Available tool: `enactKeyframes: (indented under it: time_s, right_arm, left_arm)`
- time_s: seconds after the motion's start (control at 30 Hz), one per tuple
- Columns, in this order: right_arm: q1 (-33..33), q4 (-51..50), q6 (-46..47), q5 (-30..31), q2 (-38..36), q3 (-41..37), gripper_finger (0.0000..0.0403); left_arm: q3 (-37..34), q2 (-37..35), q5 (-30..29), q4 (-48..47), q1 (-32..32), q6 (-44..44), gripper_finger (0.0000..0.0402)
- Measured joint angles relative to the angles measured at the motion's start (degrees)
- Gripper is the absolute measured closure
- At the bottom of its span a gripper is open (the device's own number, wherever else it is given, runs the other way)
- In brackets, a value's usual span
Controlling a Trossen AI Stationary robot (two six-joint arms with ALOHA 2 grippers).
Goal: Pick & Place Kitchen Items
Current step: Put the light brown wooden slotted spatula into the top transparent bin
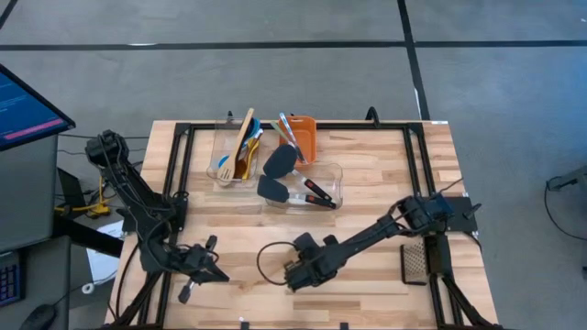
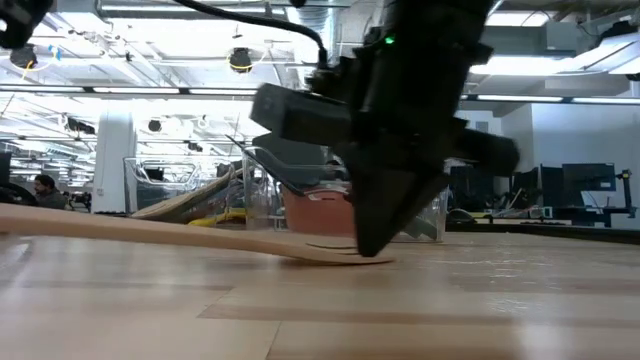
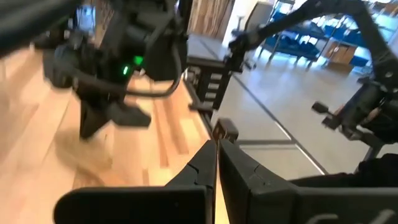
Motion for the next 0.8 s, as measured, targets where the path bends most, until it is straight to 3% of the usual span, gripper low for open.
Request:
enactKeyframes:
  time_s: [0.37, 0.57, 0.8]
  right_arm:
    - [2.35, -9.59, 15.9, -0.35, 0.11, -0.09, 0.0403]
    - [2.7, -10.41, 17.87, -1.57, 0.11, -0.11, 0.0403]
    - [2.58, -11.81, 17.87, -1.82, 0.15, -0.14, 0.0403]
  left_arm:
    - [-0.04, 0.0, 0.57, -3.93, -2.77, -3.37, 0.04]
    - [-0.04, 0.0, 0.54, -5.64, -3.54, -4.78, 0.0401]
    - [0.07, 1.29, -4.02, -7.46, -2.5, -6.95, 0.0401]
